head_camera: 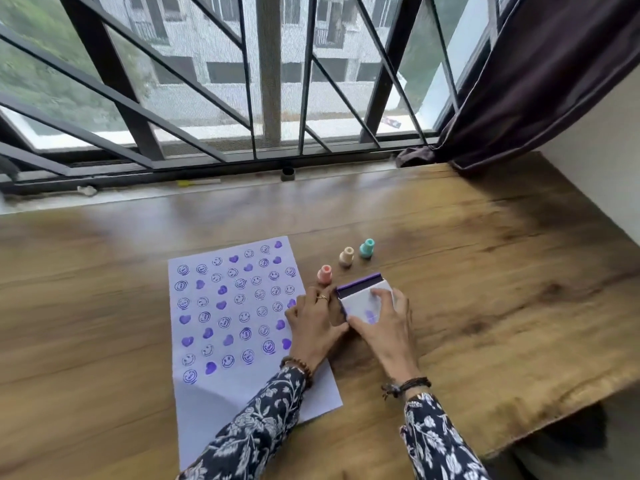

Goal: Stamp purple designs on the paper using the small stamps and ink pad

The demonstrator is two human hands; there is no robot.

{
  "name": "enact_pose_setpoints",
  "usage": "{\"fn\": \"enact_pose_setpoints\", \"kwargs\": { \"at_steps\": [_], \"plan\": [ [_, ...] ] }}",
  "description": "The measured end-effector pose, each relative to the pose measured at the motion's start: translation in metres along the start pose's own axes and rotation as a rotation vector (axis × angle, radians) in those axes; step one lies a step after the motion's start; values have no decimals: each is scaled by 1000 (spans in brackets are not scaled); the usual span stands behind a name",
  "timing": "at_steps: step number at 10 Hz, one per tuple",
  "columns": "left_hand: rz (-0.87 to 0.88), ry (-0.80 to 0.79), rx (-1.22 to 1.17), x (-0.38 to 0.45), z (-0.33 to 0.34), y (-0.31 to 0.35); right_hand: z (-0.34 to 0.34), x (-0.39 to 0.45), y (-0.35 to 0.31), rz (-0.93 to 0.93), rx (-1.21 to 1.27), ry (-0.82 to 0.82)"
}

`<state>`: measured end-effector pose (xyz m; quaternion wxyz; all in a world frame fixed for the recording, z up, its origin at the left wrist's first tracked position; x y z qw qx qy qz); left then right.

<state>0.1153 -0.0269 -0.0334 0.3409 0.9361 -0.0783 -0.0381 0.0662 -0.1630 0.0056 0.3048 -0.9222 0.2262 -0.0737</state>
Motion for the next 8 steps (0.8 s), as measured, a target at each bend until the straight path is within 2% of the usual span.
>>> {"fn": "enact_pose_setpoints", "kwargs": {
  "at_steps": [2,4,5,6,7,8],
  "plan": [
    [7,-27,-34,0,2,0,4,2,1,73,7,-10],
    [30,-72,-63,-1,7,0,14,14,-6,67,28,-57],
    [75,-57,-117,-4,-4,7,12,7,-8,27,-33,-15],
    [119,65,-164,-20,-29,5,-1,-19,-29,-222,-104,172],
    [156,301,-137,-52,-58,-5,18,-59,-68,-629,-174,212],
    [144,433,-59,-62,-80,-8,38,-65,-103,-841,-149,150]
  ]
}}
Point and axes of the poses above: each hand's wrist, its own x-axis towards the middle knuckle, its own z-axis out of the palm, y = z × x, the point moved 10 cm from there along x, towards the middle knuckle, and after that the axes turned 5 degrees about y, right-handed, at the moved point
